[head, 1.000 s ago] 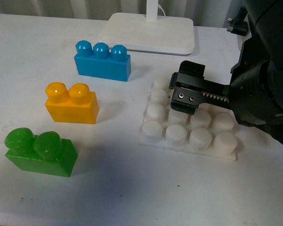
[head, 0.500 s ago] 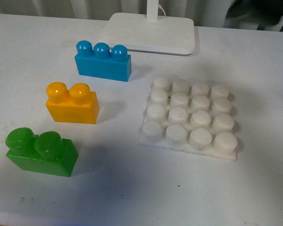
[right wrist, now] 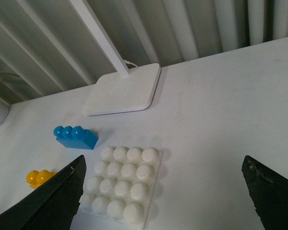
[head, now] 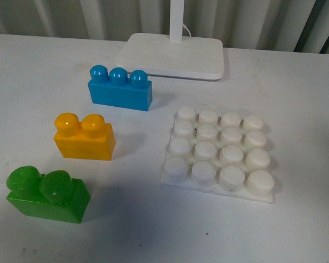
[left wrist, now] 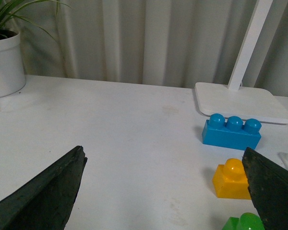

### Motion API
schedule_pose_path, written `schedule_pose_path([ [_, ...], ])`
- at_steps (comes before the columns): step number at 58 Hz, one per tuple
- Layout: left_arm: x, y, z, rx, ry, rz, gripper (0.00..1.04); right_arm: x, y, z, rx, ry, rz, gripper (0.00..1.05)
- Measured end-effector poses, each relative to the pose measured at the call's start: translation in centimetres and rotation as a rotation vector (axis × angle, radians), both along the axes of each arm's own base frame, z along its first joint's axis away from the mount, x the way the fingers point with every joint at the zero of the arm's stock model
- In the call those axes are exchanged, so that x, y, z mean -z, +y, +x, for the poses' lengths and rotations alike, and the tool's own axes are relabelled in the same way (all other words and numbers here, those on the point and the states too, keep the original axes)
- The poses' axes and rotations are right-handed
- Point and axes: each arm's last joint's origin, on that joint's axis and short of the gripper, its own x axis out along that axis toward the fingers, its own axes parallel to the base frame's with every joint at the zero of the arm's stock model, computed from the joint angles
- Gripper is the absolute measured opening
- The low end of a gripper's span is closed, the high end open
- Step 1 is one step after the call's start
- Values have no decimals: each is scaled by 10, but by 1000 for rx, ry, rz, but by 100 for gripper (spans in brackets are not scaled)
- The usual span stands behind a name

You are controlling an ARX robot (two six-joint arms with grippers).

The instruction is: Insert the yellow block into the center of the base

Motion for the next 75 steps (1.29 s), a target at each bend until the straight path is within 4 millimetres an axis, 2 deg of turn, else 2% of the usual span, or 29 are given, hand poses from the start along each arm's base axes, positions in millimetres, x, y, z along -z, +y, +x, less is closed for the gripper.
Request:
schedule_pose_path([
  [2, 0, 0, 0, 0, 0, 0, 98, -2, -2, -2, 16, -15, 2, 96],
  [5, 0, 0, 0, 0, 0, 0, 98, -2, -2, -4, 95, -120, -81, 90],
  [8, 0, 0, 0, 0, 0, 0, 98, 5, -1, -5, 203, -231, -203, 79],
  [13, 0, 0, 0, 0, 0, 0, 98, 14, -2, -8, 259, -274, -299, 65],
  [18, 0, 0, 0, 0, 0, 0, 98, 24, -2, -12, 259, -282, -351, 47],
  [22, 0, 0, 0, 0, 0, 0, 98, 32, -2, -14, 254, -282, -369, 27],
  [30, 0, 0, 0, 0, 0, 0, 98, 39, -2, -18, 255, -290, -378, 1],
  [52, 0, 0, 0, 0, 0, 0, 98, 53, -2, -25, 253, -292, -382, 1],
  [57, 0, 0, 0, 0, 0, 0, 98, 64, -2, -35, 250, -279, -384, 1],
  [75, 0, 0, 0, 0, 0, 0, 98, 65, -2, -36, 254, -295, -382, 1],
])
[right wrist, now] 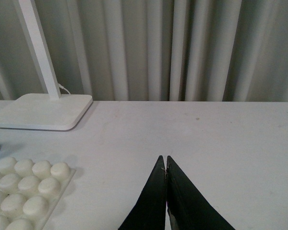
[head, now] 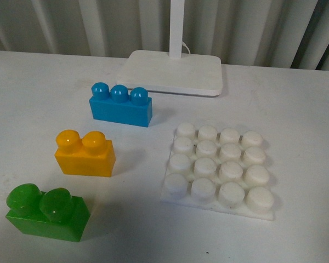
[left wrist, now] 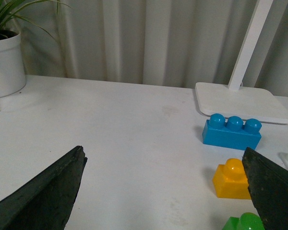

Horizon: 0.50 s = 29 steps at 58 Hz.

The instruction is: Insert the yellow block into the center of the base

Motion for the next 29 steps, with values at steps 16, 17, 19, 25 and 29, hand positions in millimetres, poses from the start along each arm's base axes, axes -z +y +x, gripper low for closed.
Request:
schedule_pose_path([
  [16, 0, 0, 0, 0, 0, 0, 98, 0, 0, 0, 0, 0, -2, 24],
  [17, 0, 0, 0, 1, 2, -3, 98, 0, 0, 0, 0, 0, -2, 28],
  [19, 1, -1, 1, 16, 49, -42, 98, 0, 0, 0, 0, 0, -2, 35],
  [25, -5, -5, 11, 69, 137, -89, 98, 0, 0, 0, 0, 0, -2, 55],
  [29, -23, -8, 23, 133, 124, -54, 98, 0, 0, 0, 0, 0, -2, 67],
])
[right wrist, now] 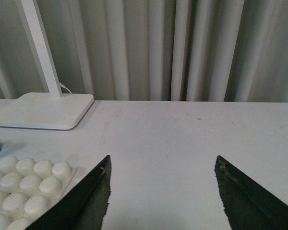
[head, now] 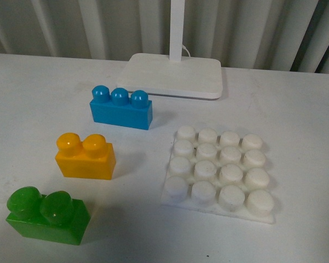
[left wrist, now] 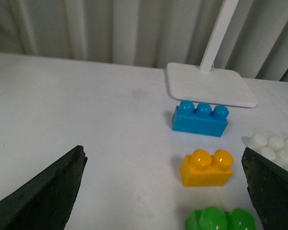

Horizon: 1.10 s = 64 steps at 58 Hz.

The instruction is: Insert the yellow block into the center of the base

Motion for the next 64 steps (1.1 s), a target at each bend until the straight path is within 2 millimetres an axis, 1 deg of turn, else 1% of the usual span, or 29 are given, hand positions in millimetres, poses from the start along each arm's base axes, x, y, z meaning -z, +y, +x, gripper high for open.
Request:
schedule_pose_path([
  [2, -14, -3, 11, 54, -12, 44, 98, 0, 0, 0, 0, 0, 0, 76],
  [5, -25, -6, 23, 120, -3, 103, 98, 0, 0, 0, 0, 0, 0, 87],
  [9, -34, -14, 41, 239, 45, 203, 98, 0, 0, 0, 0, 0, 1, 98],
  [15, -38, -24, 70, 427, 137, 373, 98, 0, 0, 0, 0, 0, 0, 95],
  [16, -39, -25, 73, 438, 149, 380, 98, 0, 0, 0, 0, 0, 0, 96],
  [20, -43, -32, 92, 538, 193, 510, 98, 0, 0, 0, 0, 0, 0, 96],
  [24, -46, -38, 108, 617, 225, 609, 98, 0, 0, 0, 0, 0, 0, 96],
  [31, -46, -48, 128, 734, 277, 791, 98, 0, 0, 0, 0, 0, 0, 96],
  [36, -42, -55, 139, 822, 323, 934, 98, 0, 0, 0, 0, 0, 0, 96],
  [43, -32, -65, 151, 944, 377, 1089, 98, 0, 0, 0, 0, 0, 0, 96],
  [57, -23, -73, 178, 1036, 426, 1192, 98, 0, 0, 0, 0, 0, 0, 96],
  [64, -17, -76, 188, 1062, 442, 1185, 98, 0, 0, 0, 0, 0, 0, 96],
])
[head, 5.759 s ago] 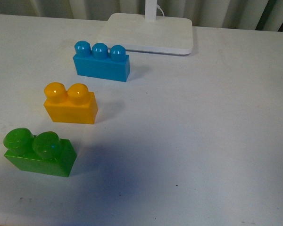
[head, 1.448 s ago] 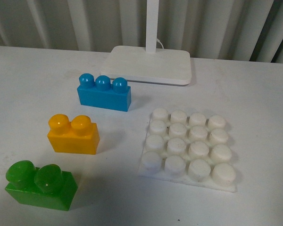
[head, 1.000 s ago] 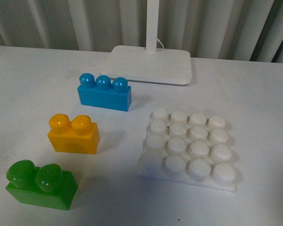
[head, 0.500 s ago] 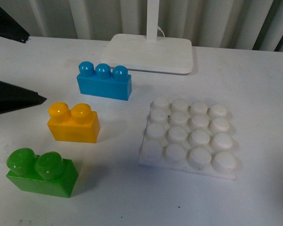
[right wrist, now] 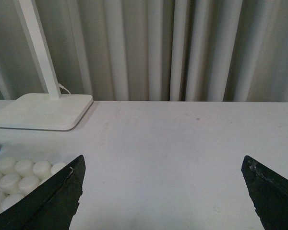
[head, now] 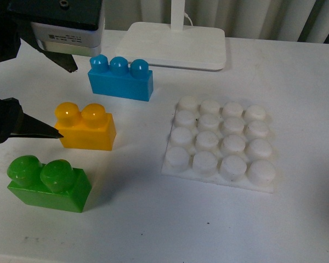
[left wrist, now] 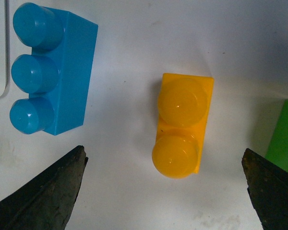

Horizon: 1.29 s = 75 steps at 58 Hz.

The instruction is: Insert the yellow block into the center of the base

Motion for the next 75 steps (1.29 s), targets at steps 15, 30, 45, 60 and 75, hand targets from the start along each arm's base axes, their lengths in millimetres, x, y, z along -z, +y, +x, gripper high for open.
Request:
schedule_pose_path([
  [15, 9, -8, 12, 27, 53, -18, 98, 0, 0, 0, 0, 0, 0, 96],
  [30, 20, -16, 22, 47, 92, -2, 98, 0, 0, 0, 0, 0, 0, 96],
  [45, 30, -22, 24, 62, 132, 16, 55, 0, 0, 0, 0, 0, 0, 96],
  [60, 21, -31, 23, 90, 150, -13, 31, 0, 0, 0, 0, 0, 0, 96],
  [75, -19, -64, 22, 151, 86, -104, 31, 0, 0, 0, 0, 0, 0, 96],
])
